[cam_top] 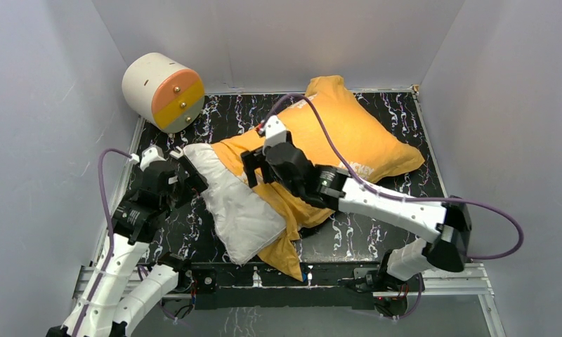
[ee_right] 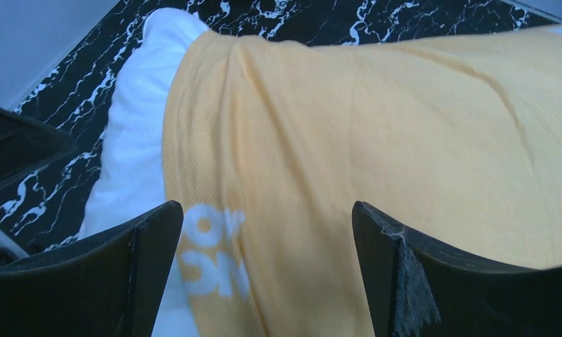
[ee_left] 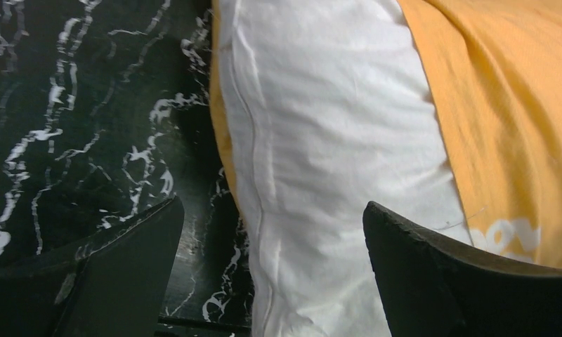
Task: Remove the pillowcase from the pillow
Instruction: Remove the pillow from the pillowcase.
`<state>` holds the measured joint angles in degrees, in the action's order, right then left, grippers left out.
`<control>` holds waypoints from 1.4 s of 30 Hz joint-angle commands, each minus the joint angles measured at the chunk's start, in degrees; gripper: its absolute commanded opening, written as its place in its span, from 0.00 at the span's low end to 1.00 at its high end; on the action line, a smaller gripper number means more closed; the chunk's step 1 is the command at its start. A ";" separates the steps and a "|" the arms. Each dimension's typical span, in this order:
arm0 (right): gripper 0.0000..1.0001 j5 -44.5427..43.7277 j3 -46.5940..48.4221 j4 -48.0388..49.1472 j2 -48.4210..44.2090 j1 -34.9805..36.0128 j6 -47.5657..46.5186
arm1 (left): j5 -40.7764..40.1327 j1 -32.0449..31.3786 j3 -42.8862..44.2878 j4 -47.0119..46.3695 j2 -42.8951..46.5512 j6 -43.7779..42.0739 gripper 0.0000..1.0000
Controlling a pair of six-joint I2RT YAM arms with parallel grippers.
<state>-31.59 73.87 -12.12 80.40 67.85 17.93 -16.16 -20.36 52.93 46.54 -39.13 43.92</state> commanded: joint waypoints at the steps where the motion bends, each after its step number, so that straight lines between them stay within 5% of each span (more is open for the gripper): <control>1: 0.98 11.54 10.89 -0.01 8.56 -5.47 -5.69 | -10.38 0.30 3.23 3.62 -4.03 0.82 0.98; 4: 0.97 18.51 21.44 -6.42 17.27 -8.77 -6.29 | -9.46 0.24 2.73 0.50 -4.91 0.72 0.98; 10: 0.43 2.83 23.71 -16.17 24.74 -13.00 -4.67 | -7.55 3.69 4.06 -5.83 -13.77 -5.83 0.98; 13: 0.15 4.40 18.29 -16.55 20.82 -16.63 -2.33 | 19.16 24.74 3.54 -13.78 -18.06 -11.16 0.98; 15: 0.12 10.42 12.41 -12.25 16.14 -17.44 -3.40 | 36.03 35.46 2.62 -17.38 -22.49 -10.38 0.98; 20: 0.16 21.50 6.74 -6.38 8.85 -17.62 -6.13 | 59.87 36.18 -0.51 -31.37 -27.20 -6.78 0.98; 25: 0.34 26.83 16.44 -10.18 12.76 -17.68 -8.18 | 72.74 35.09 -3.06 -41.92 -27.82 -1.58 0.98; 27: 0.46 28.18 22.50 -12.07 15.94 -17.74 -8.89 | 73.35 34.25 -4.44 -42.00 -26.60 -2.20 0.98; 30: 0.76 28.77 29.80 -13.99 21.27 -17.77 -9.57 | 70.30 32.44 -7.70 -42.61 -25.78 -1.94 0.98; 33: 0.90 27.28 38.09 -16.33 27.78 -17.94 -10.06 | 70.34 30.89 -9.86 -42.77 -29.20 -1.29 0.96; 40: 0.98 31.03 52.20 -26.09 43.19 -18.41 -9.83 | 65.50 27.40 -12.10 -41.00 -31.01 -4.92 0.98; 42: 0.90 32.98 54.00 -29.14 46.35 -18.36 -9.50 | 66.43 25.18 -11.45 -41.48 -32.96 -5.85 0.87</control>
<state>-3.01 123.48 -32.58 121.54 49.82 8.84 48.14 8.75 41.56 4.23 -70.39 40.21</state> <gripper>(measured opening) 0.952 0.966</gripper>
